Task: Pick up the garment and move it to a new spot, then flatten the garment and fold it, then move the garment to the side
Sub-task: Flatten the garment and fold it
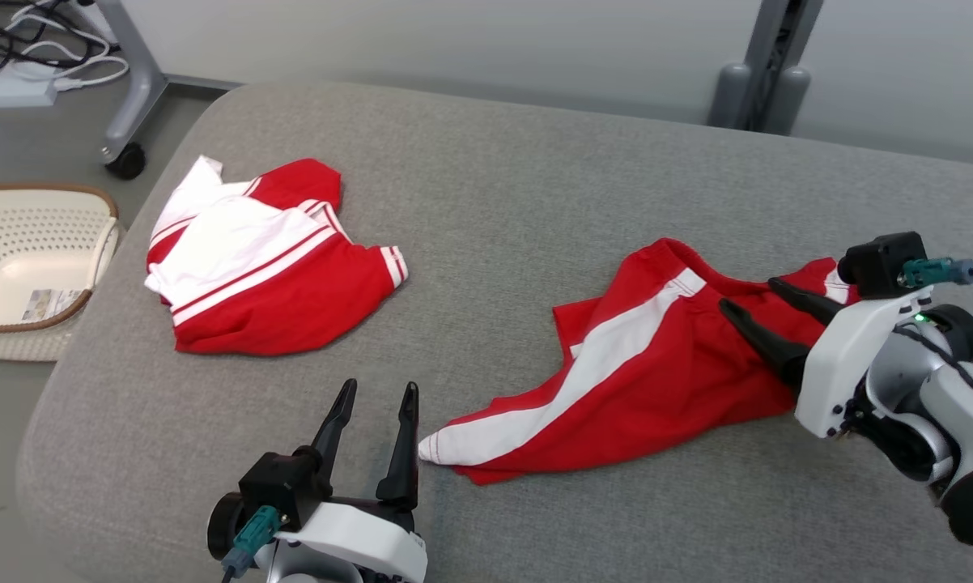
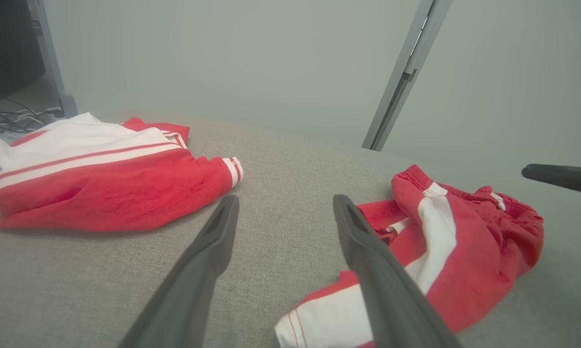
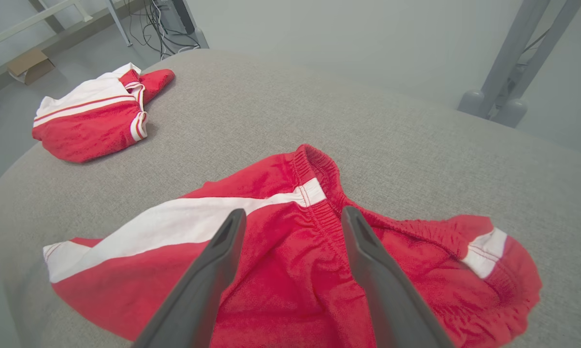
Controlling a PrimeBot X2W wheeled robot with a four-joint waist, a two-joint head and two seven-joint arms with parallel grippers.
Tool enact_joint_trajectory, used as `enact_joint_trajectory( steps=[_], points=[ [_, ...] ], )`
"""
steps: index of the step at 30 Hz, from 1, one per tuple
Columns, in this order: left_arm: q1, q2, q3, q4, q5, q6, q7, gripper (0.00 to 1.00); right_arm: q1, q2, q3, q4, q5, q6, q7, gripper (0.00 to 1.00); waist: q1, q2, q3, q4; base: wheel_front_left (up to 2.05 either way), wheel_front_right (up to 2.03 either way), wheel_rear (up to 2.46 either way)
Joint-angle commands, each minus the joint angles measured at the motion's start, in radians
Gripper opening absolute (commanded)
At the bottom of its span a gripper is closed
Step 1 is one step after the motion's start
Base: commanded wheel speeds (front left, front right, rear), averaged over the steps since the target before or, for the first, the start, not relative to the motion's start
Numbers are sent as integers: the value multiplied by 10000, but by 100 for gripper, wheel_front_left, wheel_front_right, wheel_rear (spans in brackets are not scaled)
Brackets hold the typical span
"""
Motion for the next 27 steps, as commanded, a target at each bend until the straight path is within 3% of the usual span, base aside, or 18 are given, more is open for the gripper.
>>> enact_joint_trajectory(
  steps=[1,11,27],
  points=[
    [-216,41,-64,-30,-86,47,-18,100,-403,-327,343,109,358,2,131,100,0,0,427,525,0,0,0],
    [-491,38,-550,-222,-491,235,-18,100,-2033,-1333,2097,842,1780,2,233,100,0,0,1040,1439,0,0,0],
    [-653,40,-1078,-441,-1041,422,-18,100,-3350,-2249,4102,1223,3002,2,891,100,0,0,1676,2064,0,0,0]
  ],
)
